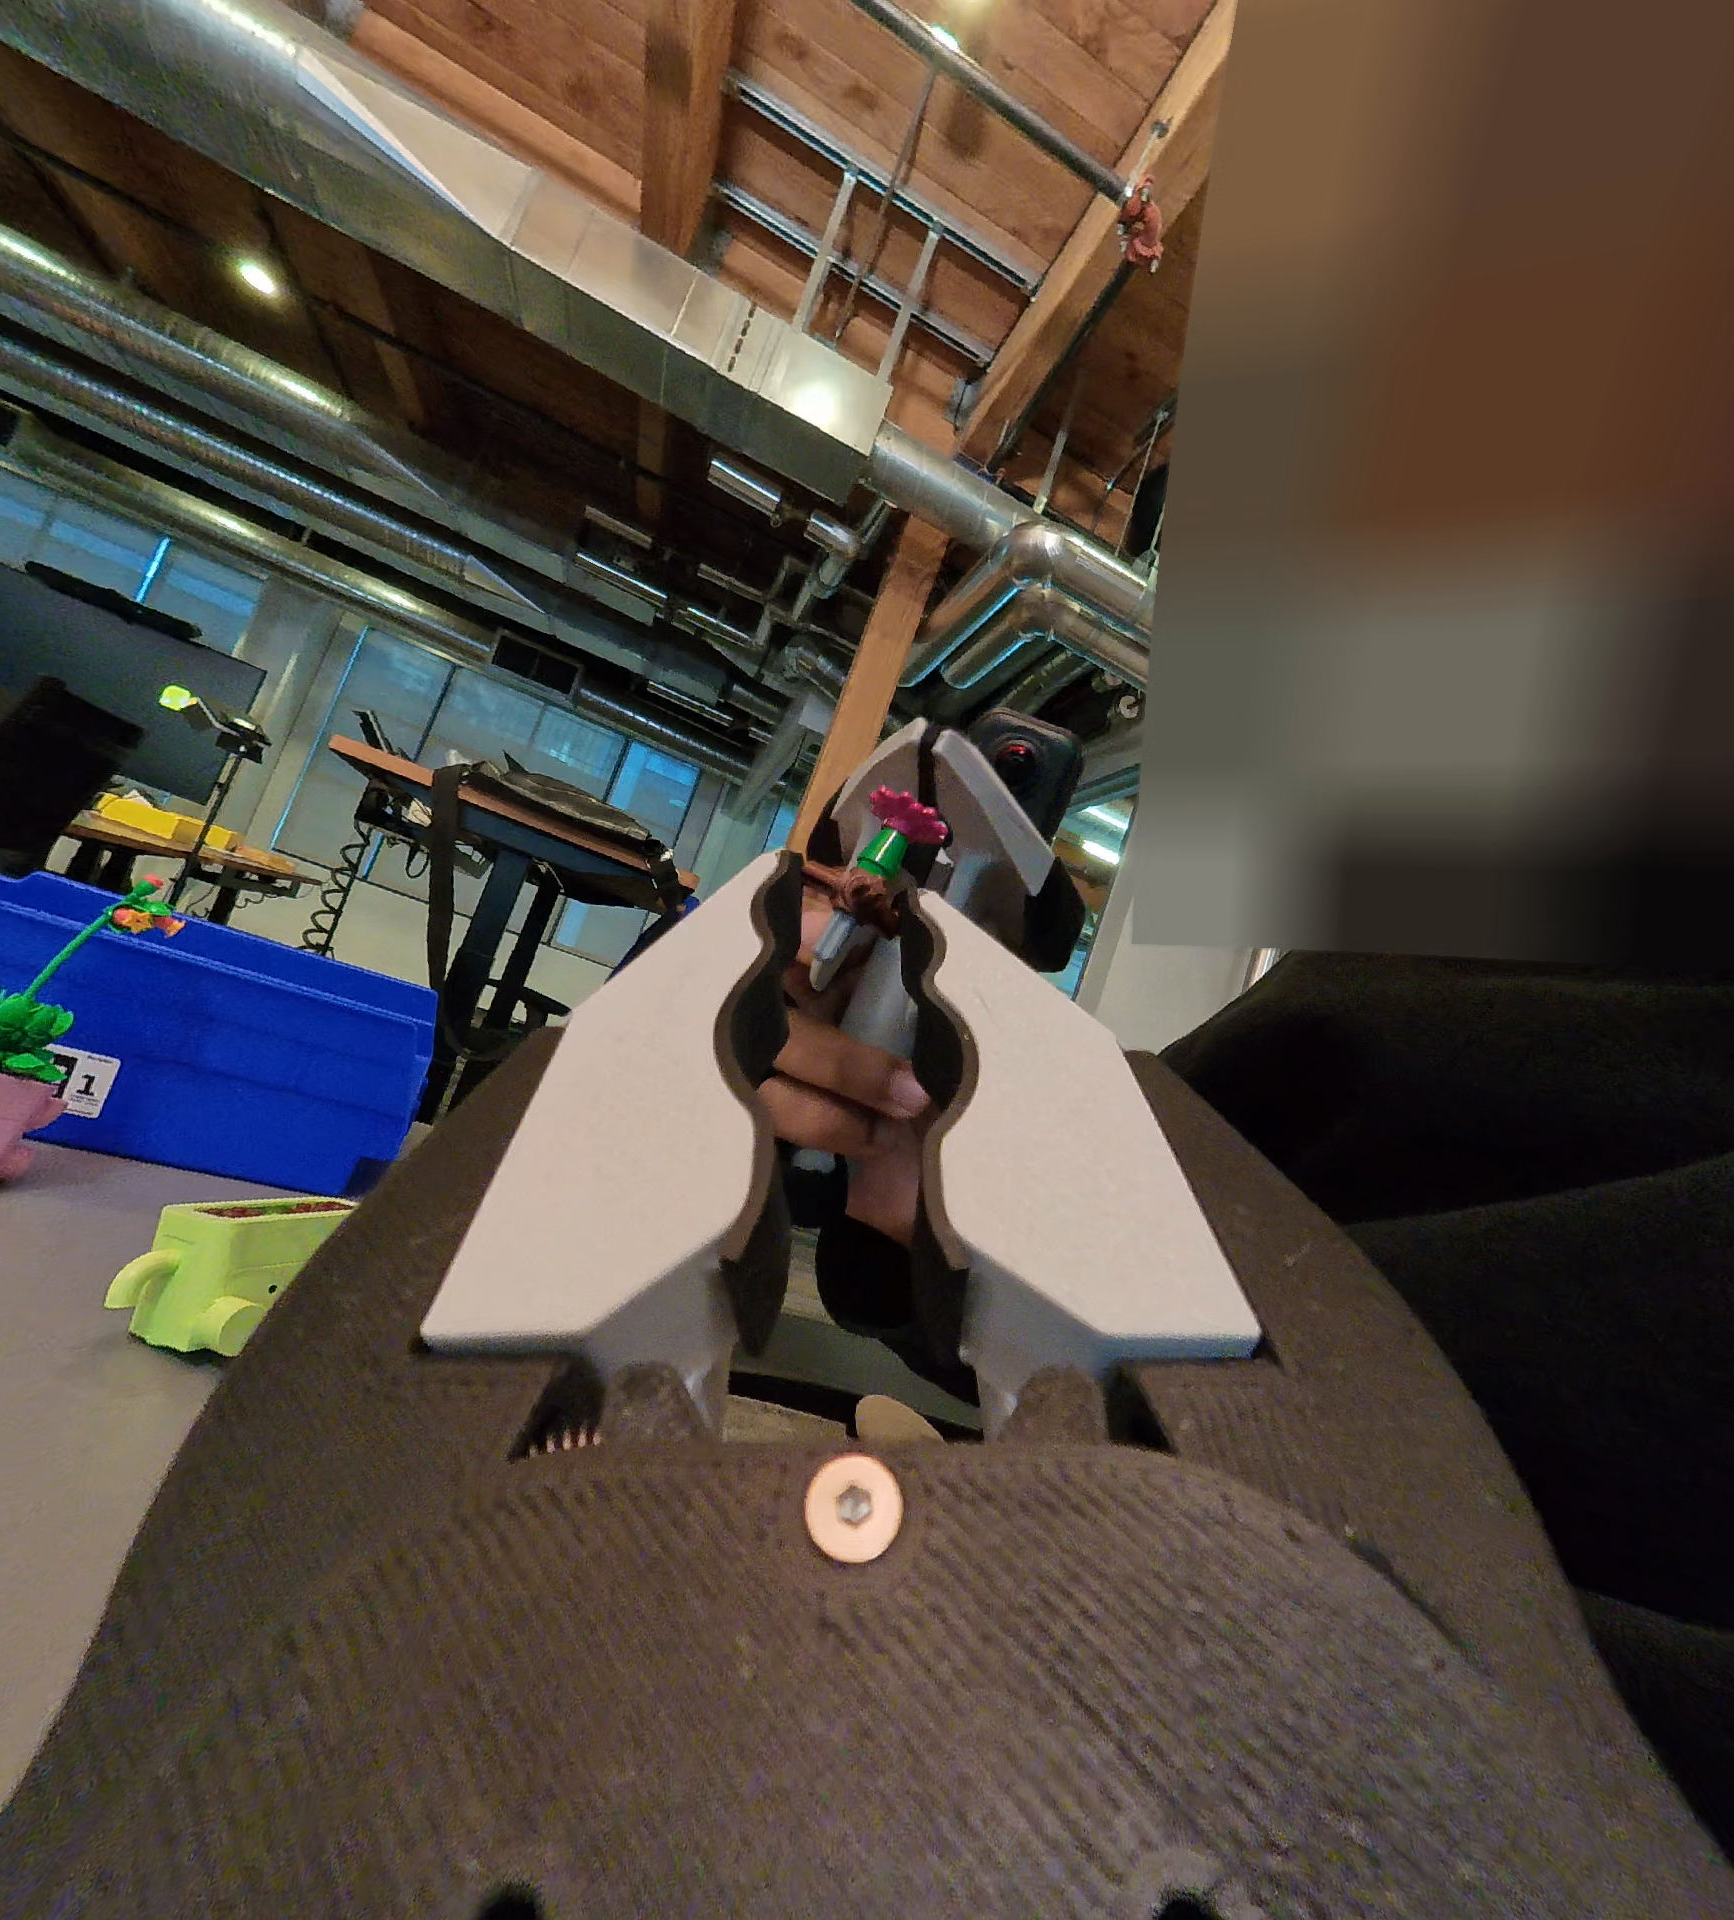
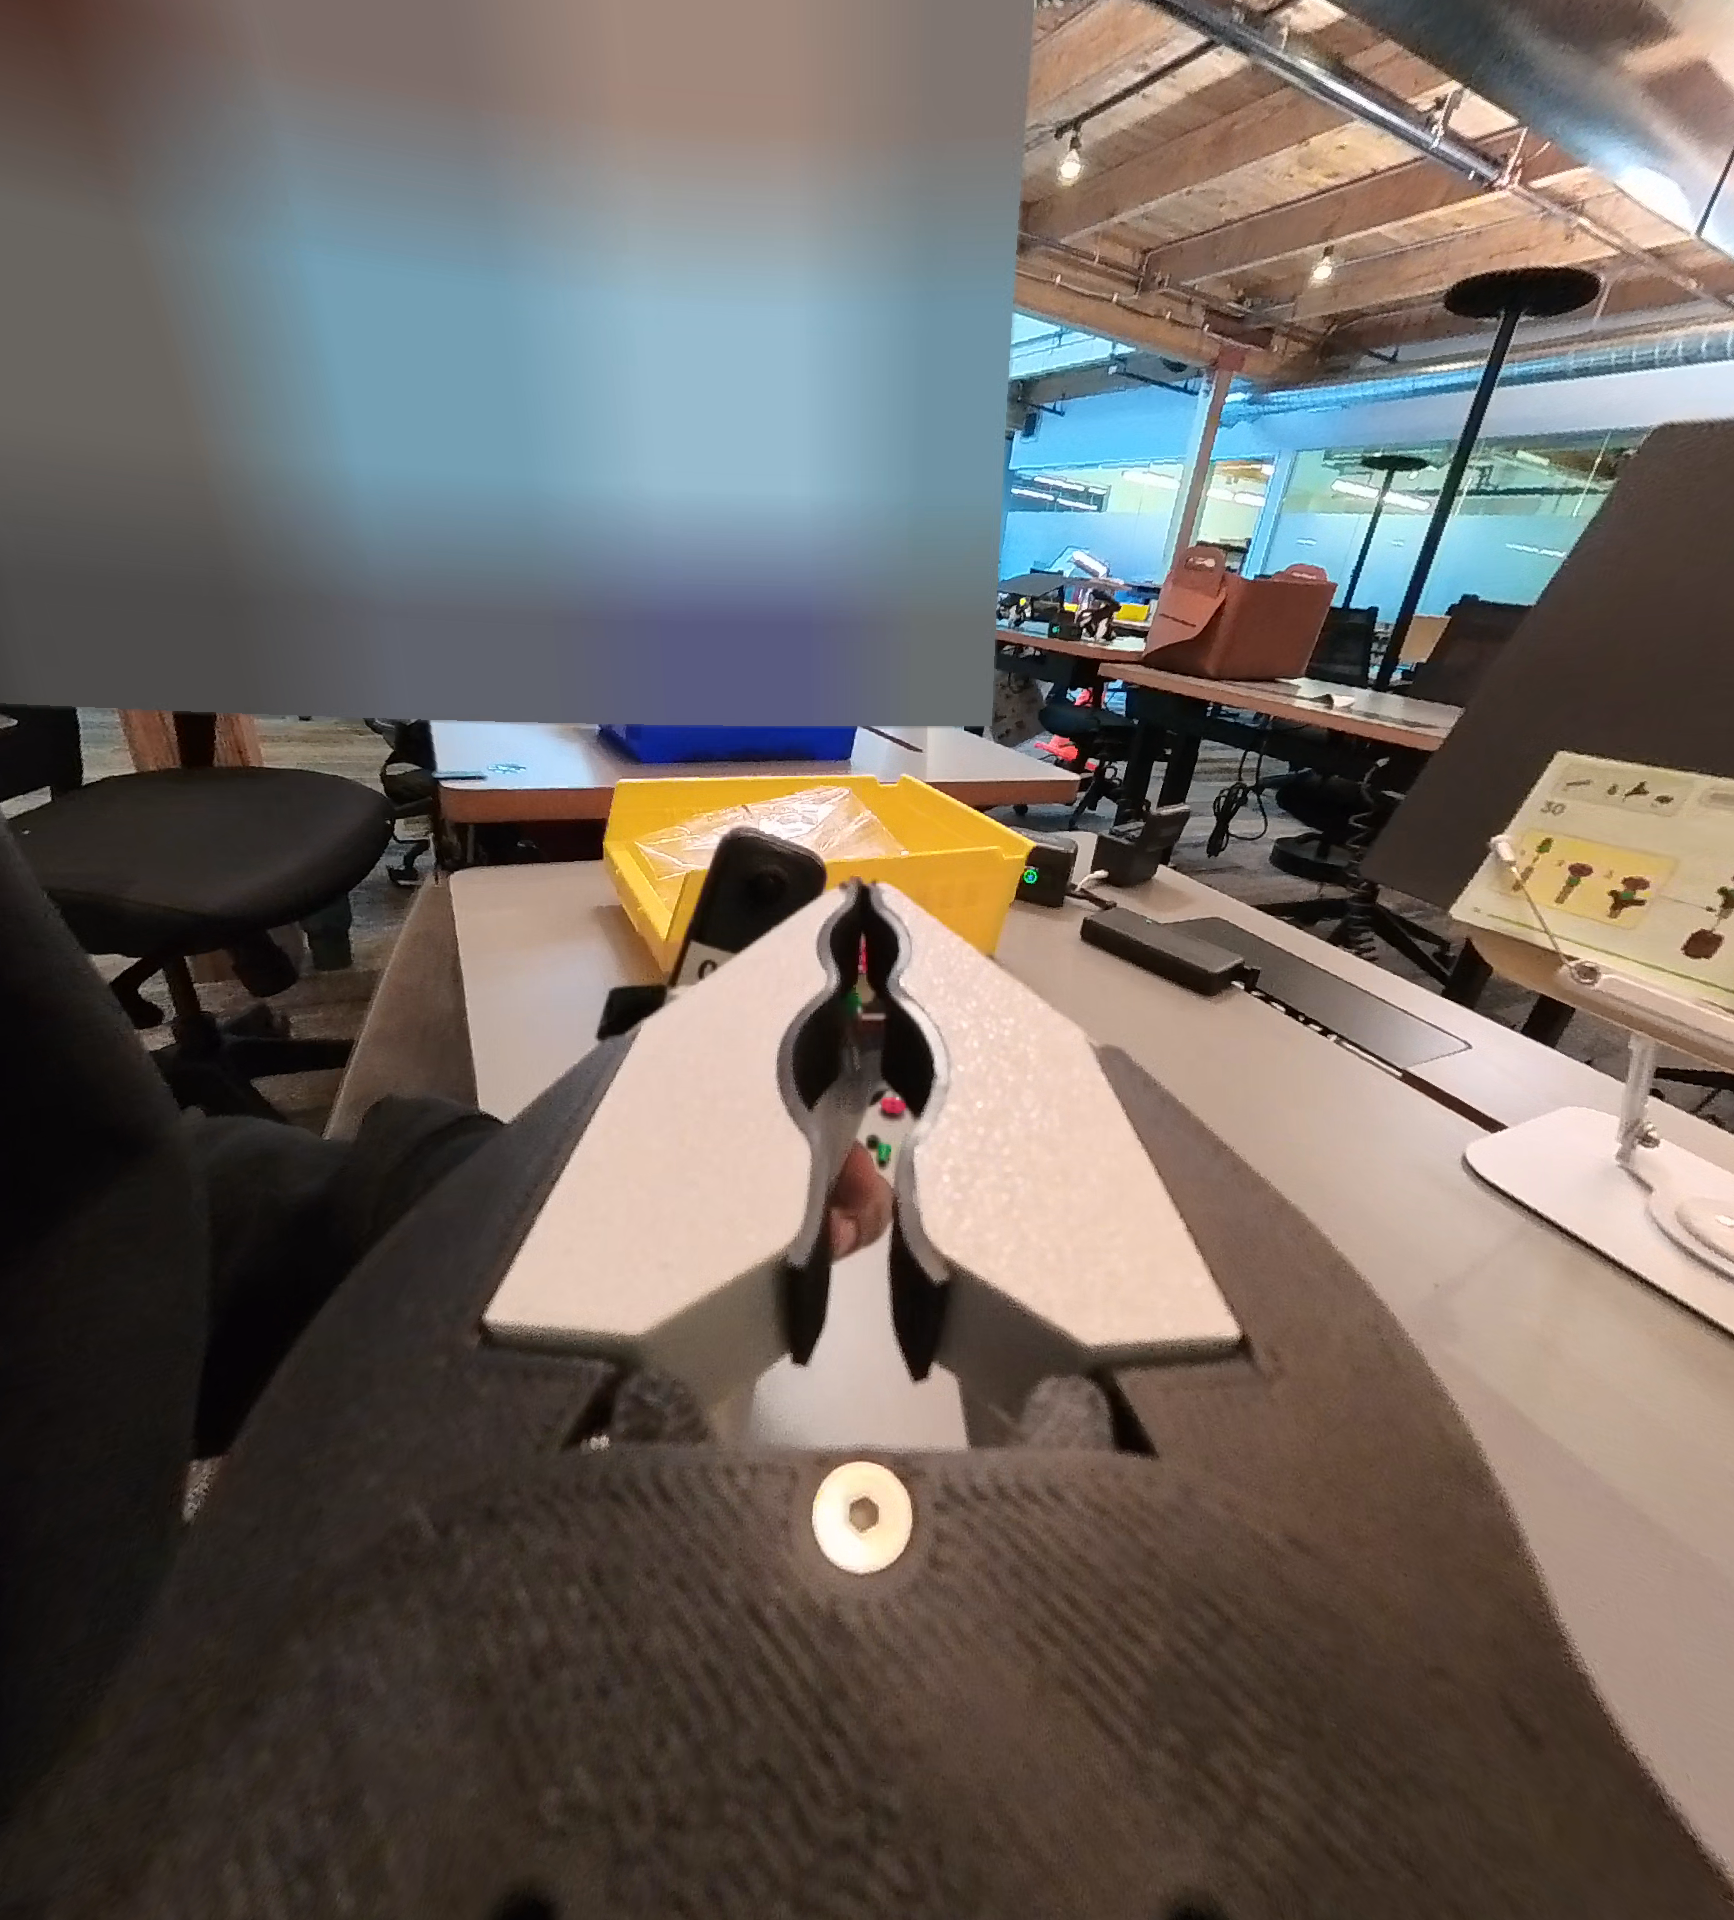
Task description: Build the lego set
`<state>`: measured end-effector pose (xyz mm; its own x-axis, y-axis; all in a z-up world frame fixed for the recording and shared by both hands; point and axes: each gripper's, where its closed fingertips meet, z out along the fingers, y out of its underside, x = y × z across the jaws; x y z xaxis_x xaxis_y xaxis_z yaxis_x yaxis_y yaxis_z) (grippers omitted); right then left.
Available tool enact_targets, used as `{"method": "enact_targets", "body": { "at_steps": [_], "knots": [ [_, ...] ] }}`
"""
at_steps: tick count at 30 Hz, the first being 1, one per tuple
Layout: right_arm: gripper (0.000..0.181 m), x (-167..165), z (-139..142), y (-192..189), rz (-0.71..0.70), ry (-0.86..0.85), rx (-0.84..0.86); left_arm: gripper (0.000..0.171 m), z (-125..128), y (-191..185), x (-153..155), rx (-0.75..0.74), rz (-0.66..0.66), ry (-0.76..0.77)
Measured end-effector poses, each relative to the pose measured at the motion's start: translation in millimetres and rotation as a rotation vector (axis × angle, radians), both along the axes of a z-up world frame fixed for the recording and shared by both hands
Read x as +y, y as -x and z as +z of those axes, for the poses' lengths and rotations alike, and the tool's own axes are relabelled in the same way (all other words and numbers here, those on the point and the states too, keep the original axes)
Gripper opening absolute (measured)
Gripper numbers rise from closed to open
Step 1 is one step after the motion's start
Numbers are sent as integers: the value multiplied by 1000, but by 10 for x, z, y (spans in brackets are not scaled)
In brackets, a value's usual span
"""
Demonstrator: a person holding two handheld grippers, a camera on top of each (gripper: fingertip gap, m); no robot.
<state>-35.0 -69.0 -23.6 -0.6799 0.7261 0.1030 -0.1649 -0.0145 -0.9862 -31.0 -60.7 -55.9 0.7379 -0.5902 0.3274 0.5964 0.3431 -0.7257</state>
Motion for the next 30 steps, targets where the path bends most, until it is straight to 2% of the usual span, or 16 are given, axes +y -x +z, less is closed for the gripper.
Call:
{"method": "enact_targets", "body": {
  "at_steps": [3, 6, 11, 18, 24, 30],
  "knots": [
    [0, -29, -35, 3, 3, -23, -4, 16, -4, -14, 12, 5, -3, 5],
    [0, -45, -240, 88, -13, -125, -87, 15, -81, -24, 79, 35, 13, 56],
    [0, 11, -64, 23, -15, -73, -20, 16, -84, -17, 93, 39, 24, 67],
    [0, 73, -98, 78, -40, -80, -29, 15, -113, 56, 109, 28, 55, 94],
    [27, 108, -273, 181, -49, -96, -127, 16, -197, 155, 165, 44, 130, 159],
    [32, 75, -454, 244, -15, -101, -222, 16, -285, 143, 228, 100, 165, 219]
  ]
}}
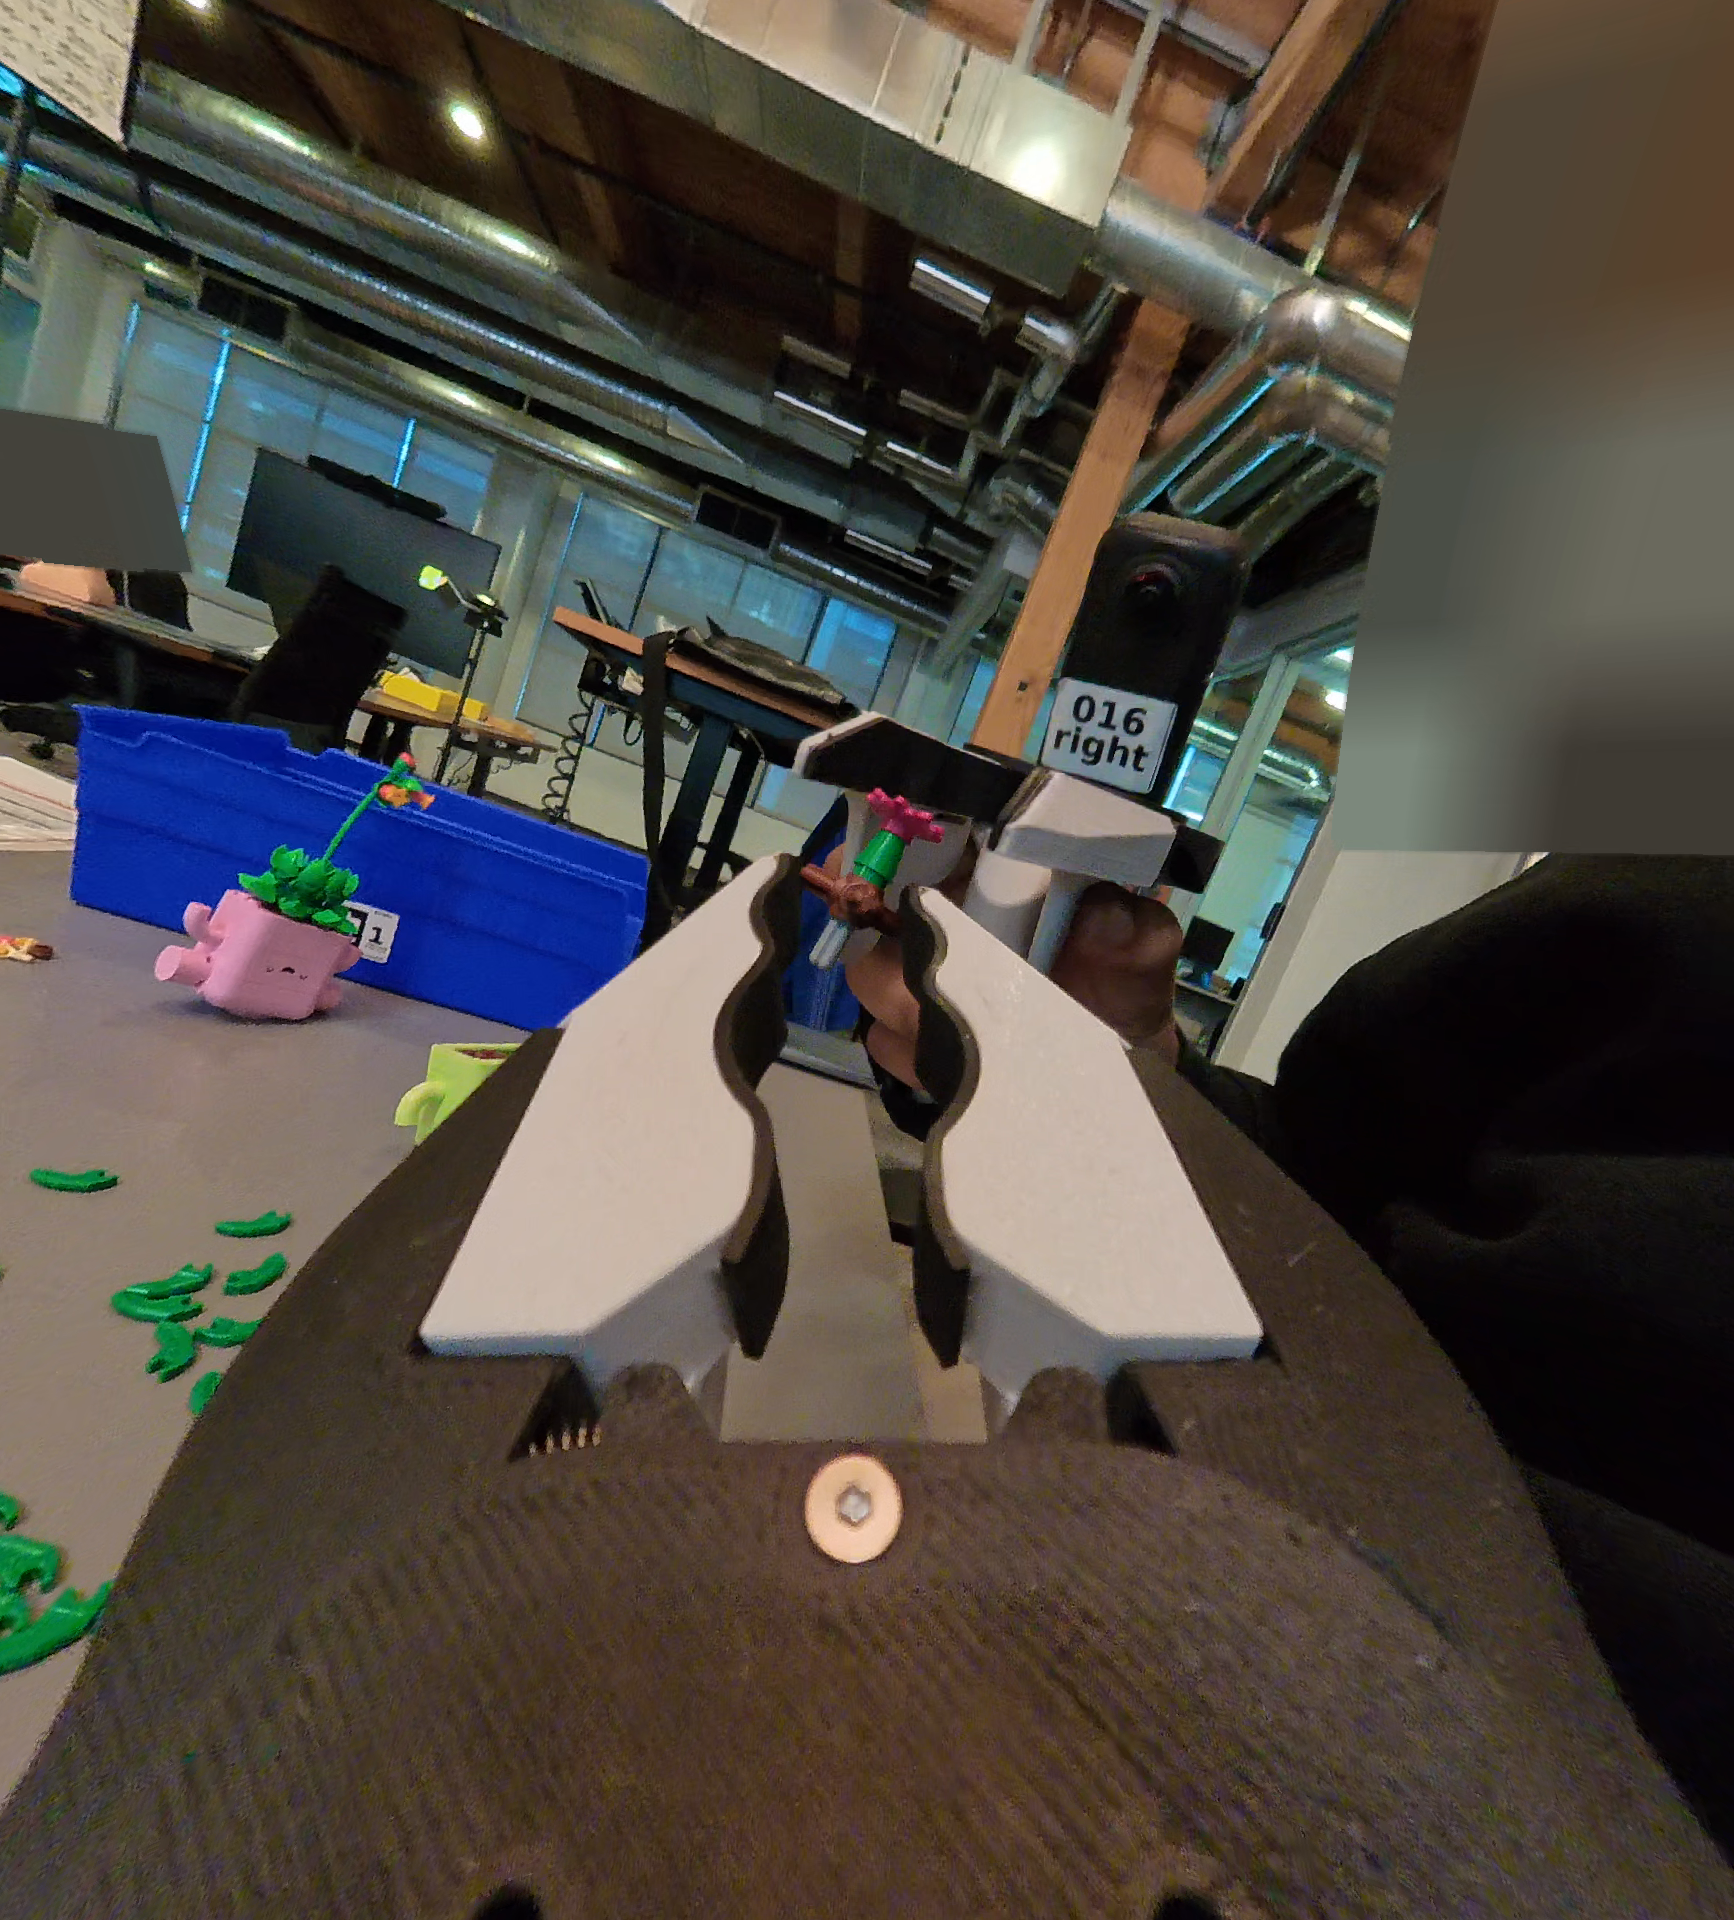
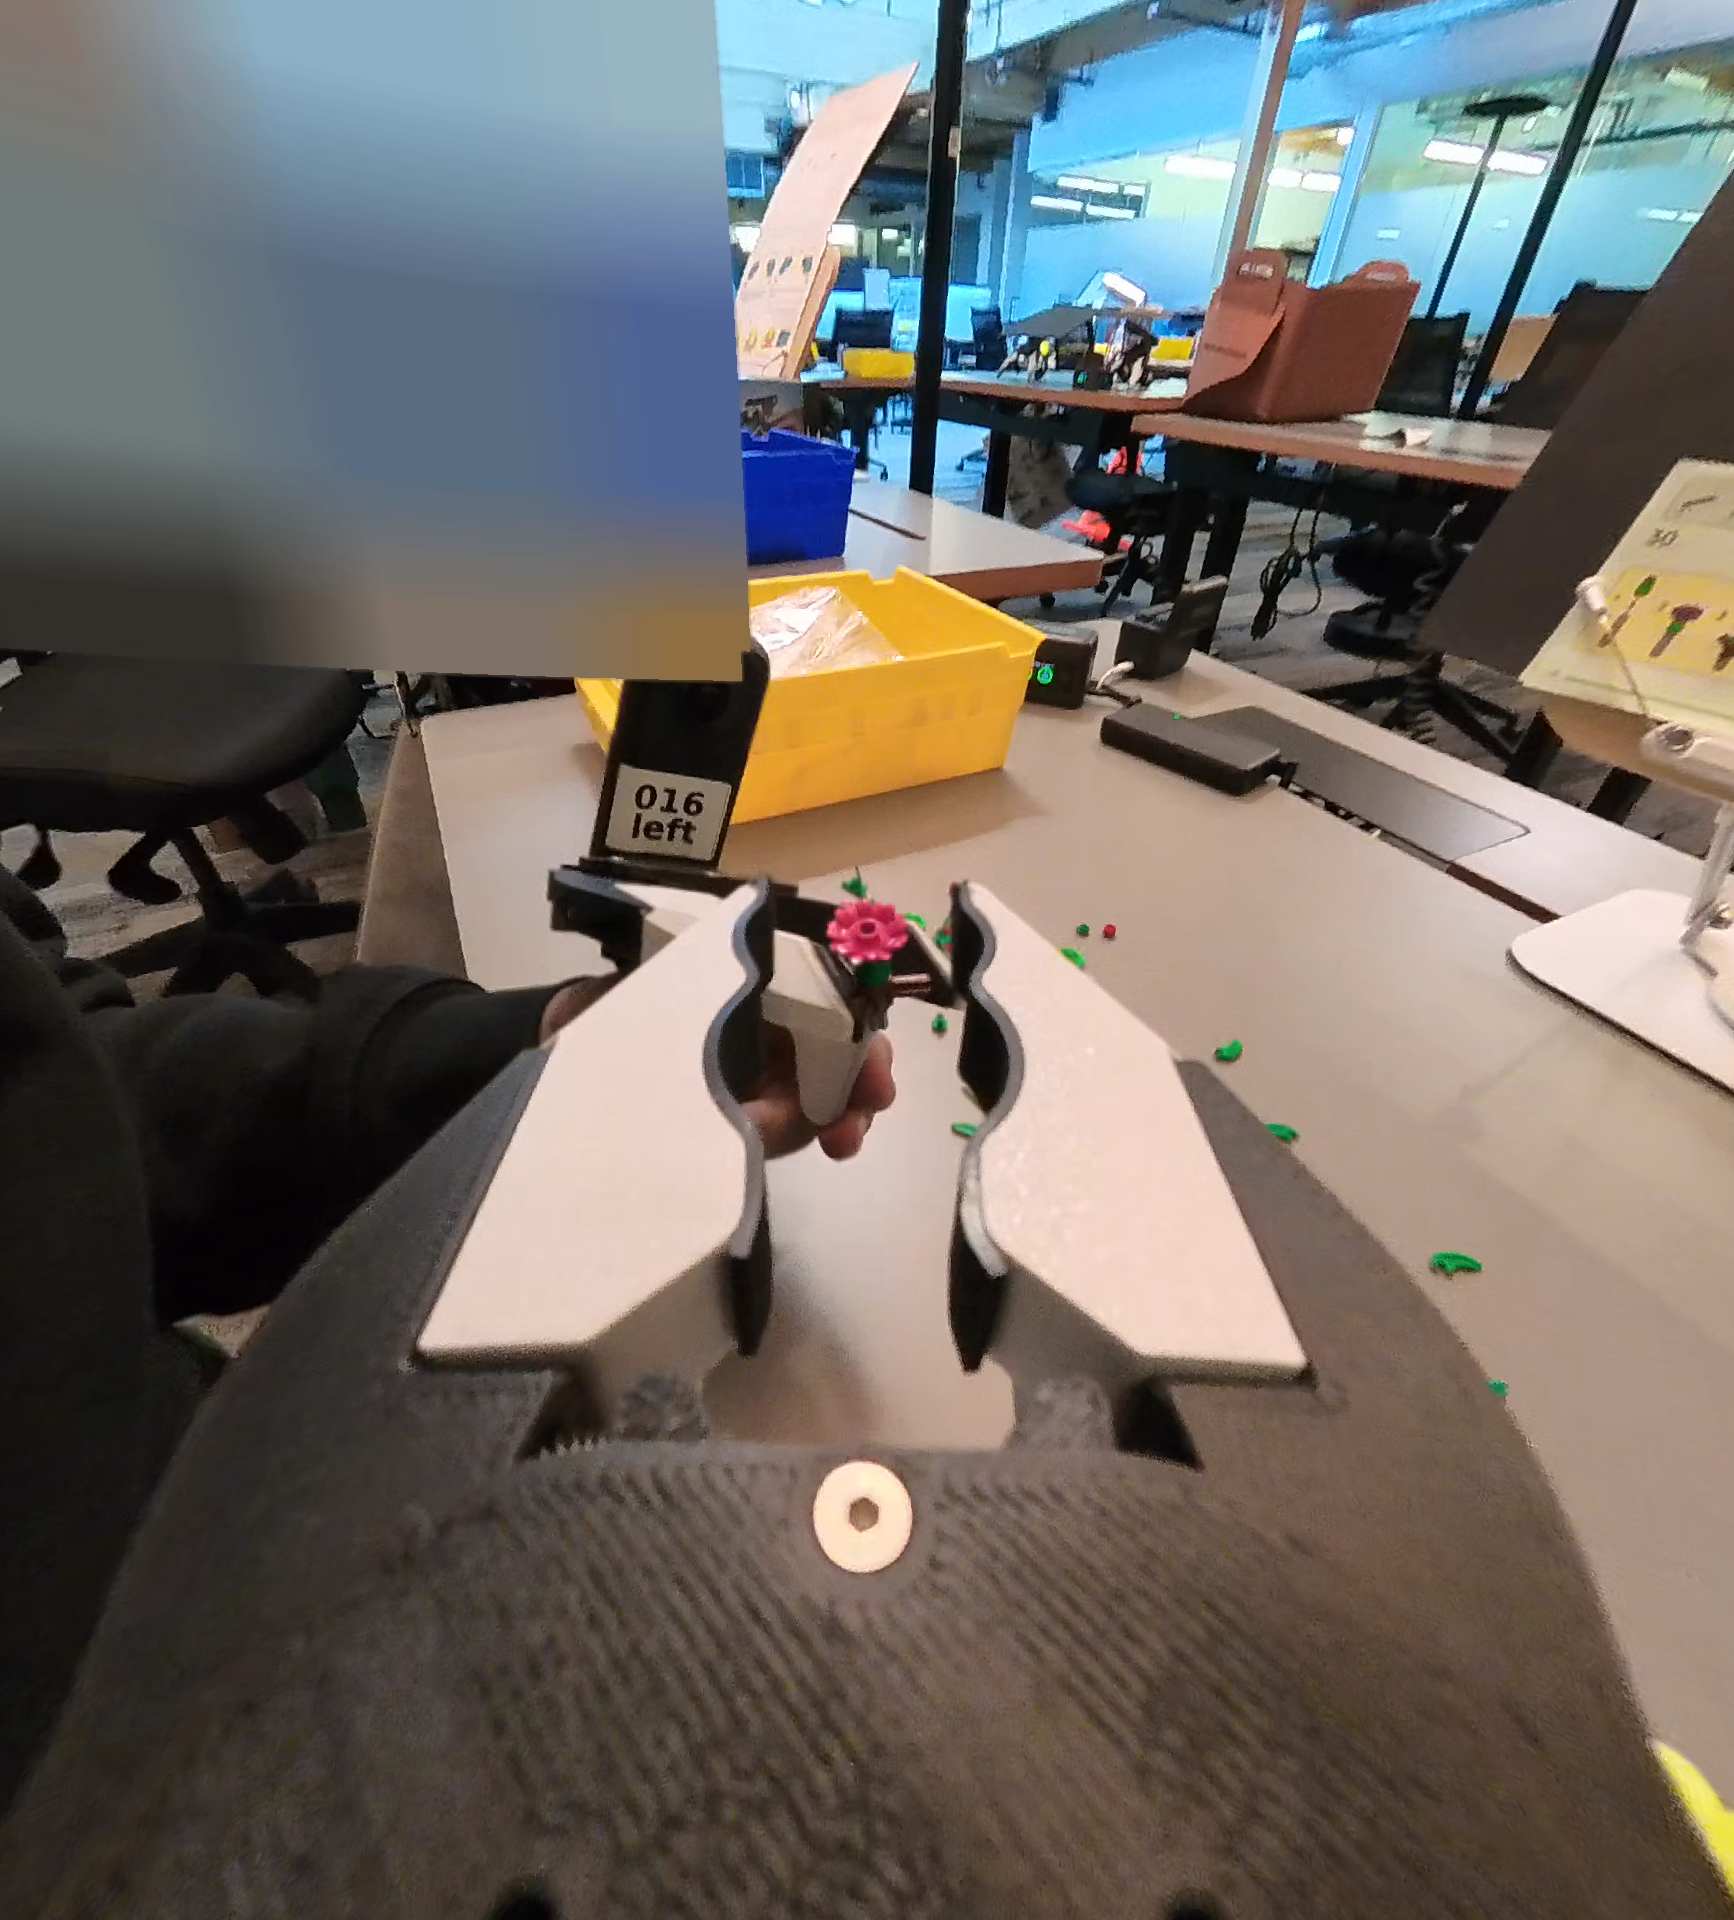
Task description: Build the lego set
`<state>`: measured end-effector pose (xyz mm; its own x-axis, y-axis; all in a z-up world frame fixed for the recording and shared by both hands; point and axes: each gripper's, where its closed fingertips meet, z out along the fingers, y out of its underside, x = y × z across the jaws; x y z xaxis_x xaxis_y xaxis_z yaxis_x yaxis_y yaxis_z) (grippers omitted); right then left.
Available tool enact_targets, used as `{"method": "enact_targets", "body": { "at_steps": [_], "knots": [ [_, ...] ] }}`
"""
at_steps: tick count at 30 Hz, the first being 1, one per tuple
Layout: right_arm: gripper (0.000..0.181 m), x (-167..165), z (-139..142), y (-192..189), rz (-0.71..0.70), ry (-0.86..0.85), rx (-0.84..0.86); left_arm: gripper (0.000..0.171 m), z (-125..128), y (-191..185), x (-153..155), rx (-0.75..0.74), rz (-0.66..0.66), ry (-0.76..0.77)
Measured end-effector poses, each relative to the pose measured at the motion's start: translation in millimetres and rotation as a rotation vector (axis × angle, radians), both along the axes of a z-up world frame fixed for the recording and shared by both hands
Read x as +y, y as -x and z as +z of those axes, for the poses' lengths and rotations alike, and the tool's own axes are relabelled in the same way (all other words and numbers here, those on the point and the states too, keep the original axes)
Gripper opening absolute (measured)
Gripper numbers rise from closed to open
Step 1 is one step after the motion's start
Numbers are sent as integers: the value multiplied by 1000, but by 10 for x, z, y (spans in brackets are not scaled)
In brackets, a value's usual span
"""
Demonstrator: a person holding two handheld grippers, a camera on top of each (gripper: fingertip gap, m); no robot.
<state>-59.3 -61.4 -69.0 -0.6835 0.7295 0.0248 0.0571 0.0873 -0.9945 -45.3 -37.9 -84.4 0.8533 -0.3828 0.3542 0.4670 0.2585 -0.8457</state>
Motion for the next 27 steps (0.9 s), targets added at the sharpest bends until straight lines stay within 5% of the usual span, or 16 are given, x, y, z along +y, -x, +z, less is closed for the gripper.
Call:
{"method": "enact_targets", "body": {
  "at_steps": [5, 27],
  "knots": [
    [13, 46, -76, 15, -19, -60, 4, 17, -14, -1, 11, 7, 7, 7],
    [13, 265, -4, 18, 75, 326, -141, 15, -33, 14, -18, -39, -34, -2]
  ]
}}
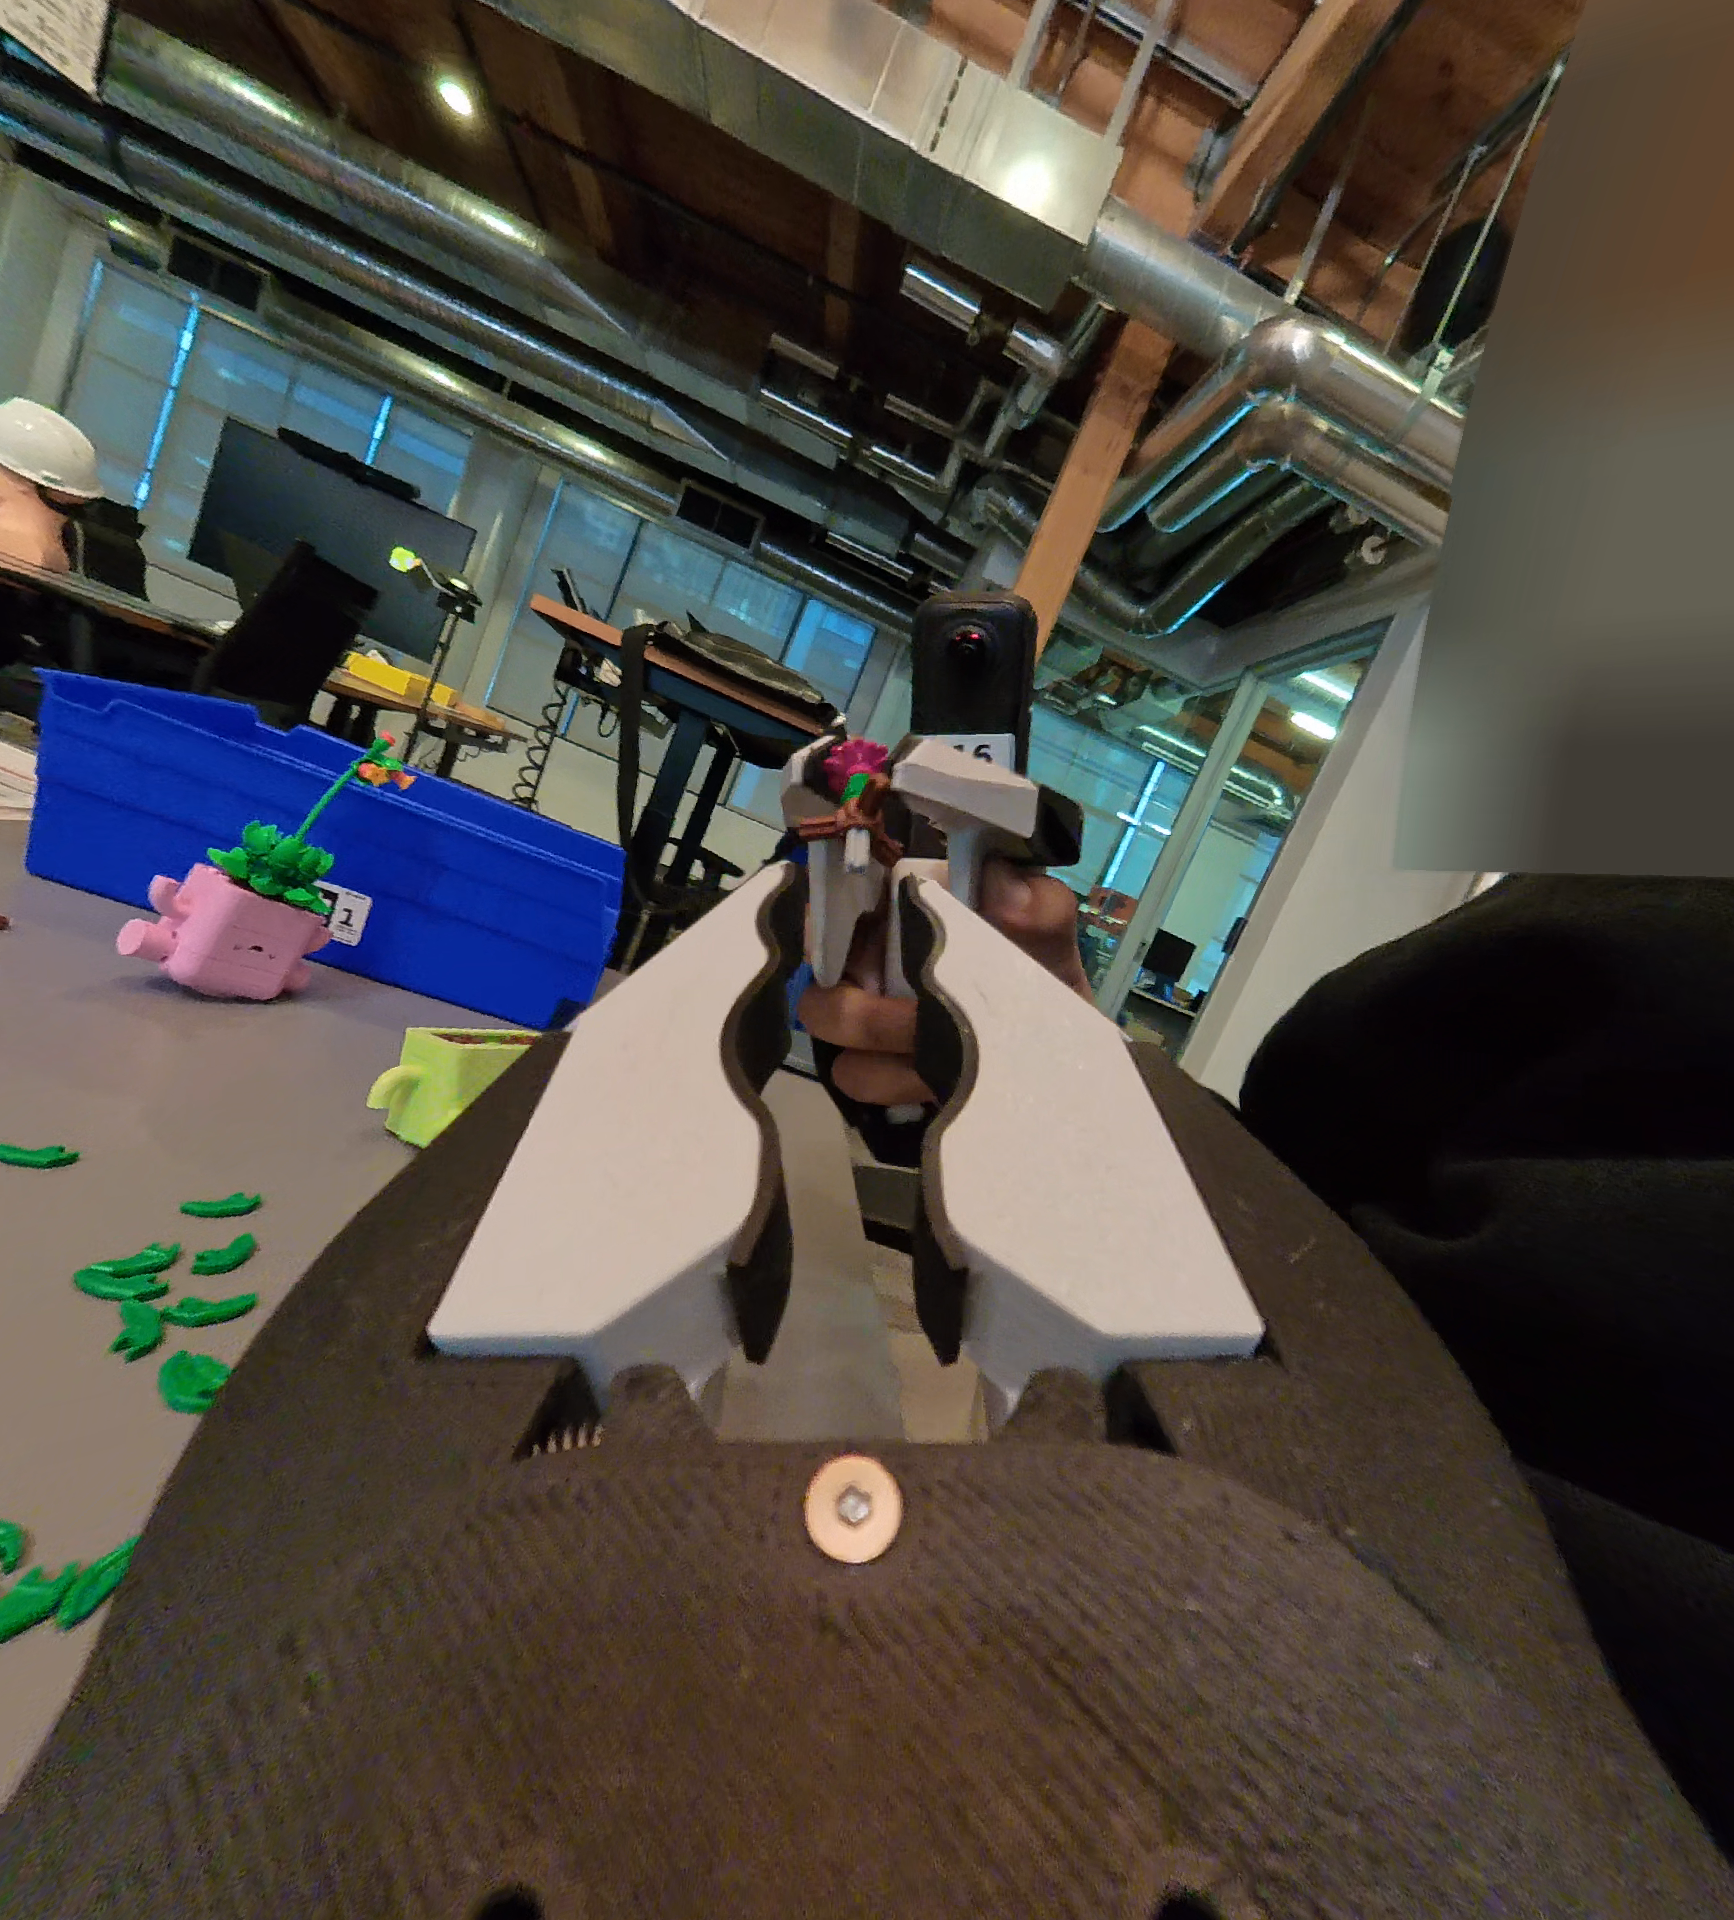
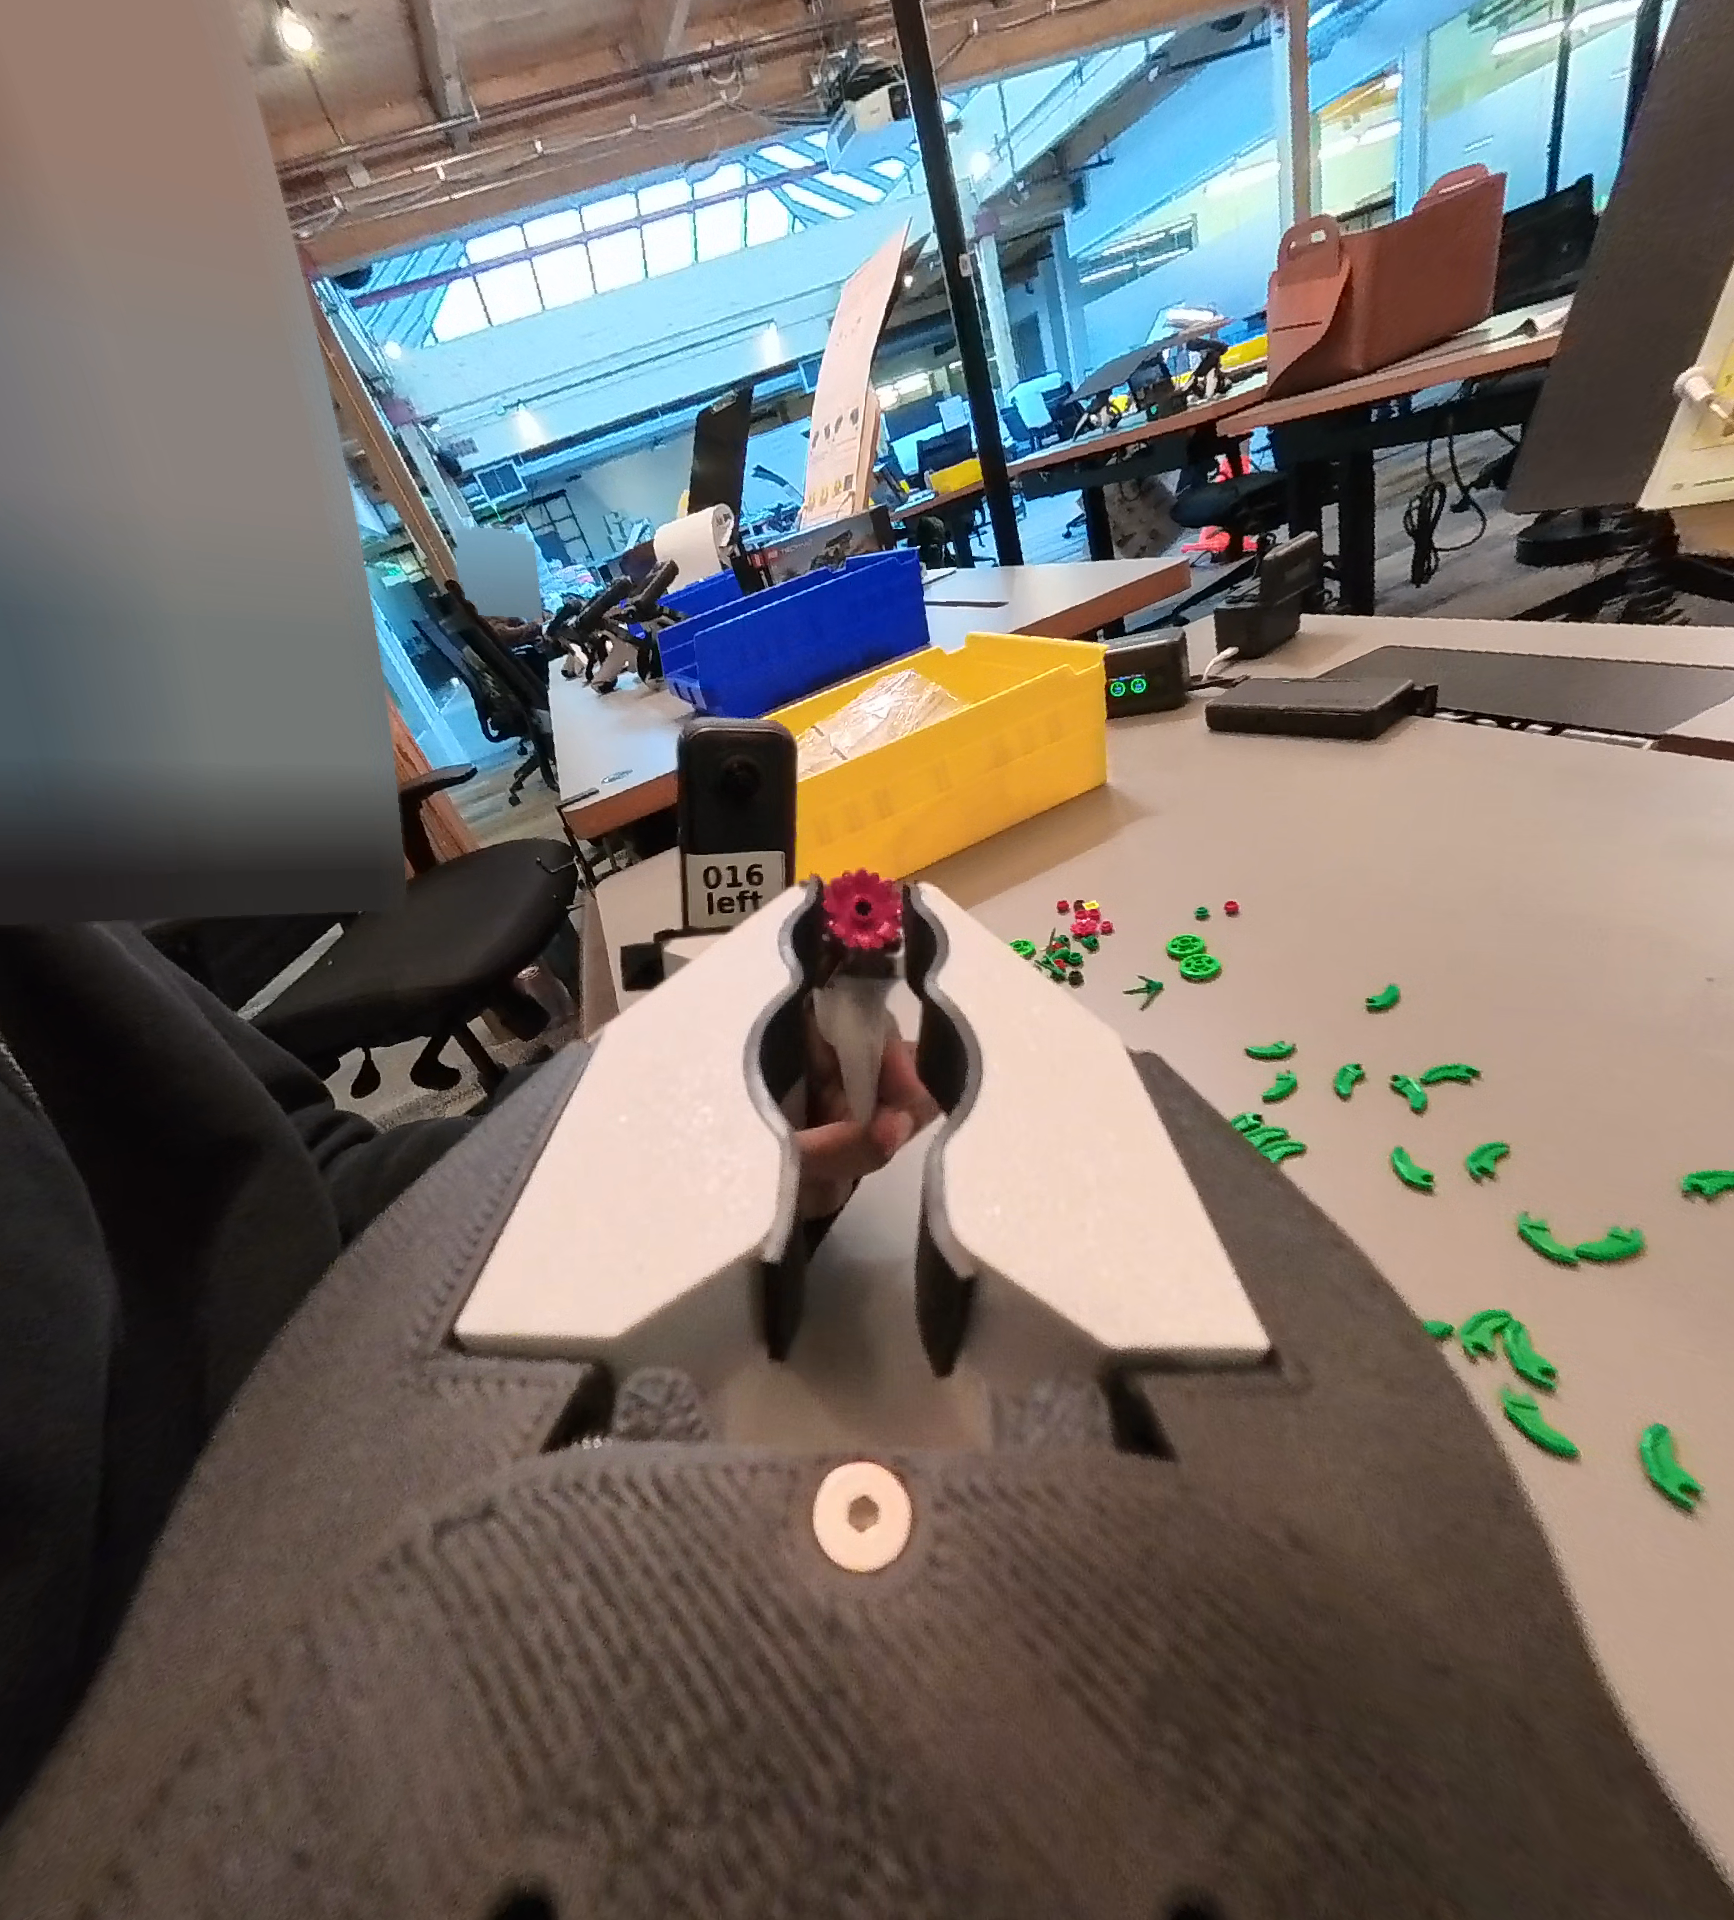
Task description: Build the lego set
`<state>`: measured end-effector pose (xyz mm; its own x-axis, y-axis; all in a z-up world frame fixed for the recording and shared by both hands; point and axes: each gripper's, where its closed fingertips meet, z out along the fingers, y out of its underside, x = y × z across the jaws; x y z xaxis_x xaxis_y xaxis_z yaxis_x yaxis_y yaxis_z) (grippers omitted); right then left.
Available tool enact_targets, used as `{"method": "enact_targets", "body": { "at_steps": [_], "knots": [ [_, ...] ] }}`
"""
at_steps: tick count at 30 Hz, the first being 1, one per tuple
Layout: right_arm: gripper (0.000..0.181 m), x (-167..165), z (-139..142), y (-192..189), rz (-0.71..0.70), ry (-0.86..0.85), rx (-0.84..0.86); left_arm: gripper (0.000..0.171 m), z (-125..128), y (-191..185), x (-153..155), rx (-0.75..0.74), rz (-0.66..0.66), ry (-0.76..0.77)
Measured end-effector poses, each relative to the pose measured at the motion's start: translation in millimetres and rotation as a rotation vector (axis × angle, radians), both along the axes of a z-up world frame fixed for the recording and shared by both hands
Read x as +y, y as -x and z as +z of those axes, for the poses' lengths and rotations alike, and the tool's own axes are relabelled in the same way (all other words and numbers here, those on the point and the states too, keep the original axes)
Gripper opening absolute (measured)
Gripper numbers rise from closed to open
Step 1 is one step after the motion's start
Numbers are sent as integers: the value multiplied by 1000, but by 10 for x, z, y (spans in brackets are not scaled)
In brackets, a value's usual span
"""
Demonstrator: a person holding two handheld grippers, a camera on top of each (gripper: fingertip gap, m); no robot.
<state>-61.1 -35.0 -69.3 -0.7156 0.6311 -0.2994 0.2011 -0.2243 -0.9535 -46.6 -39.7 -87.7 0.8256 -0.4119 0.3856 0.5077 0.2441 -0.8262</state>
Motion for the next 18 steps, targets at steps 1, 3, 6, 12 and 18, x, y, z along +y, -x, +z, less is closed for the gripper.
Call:
{"method": "enact_targets", "body": {
  "at_steps": [1, 3, 6, 12, 18],
  "knots": [
    [13, -5, -18, 6, -3, -10, -2, 12, 11, -12, -4, -6, -11, -8],
    [12, -23, -28, 4, -1, -21, 2, 2, 13, -2, -7, -15, -11, -15],
    [13, -32, -35, 6, 0, -25, 2, 2, 16, 15, -21, -15, -11, -15],
    [13, -47, -106, 25, 4, -42, -19, 2, 50, 111, -62, -52, 21, -42],
    [13, -85, -181, 30, 22, -56, -41, 3, 65, 138, -76, -54, 44, -58]
  ]
}}
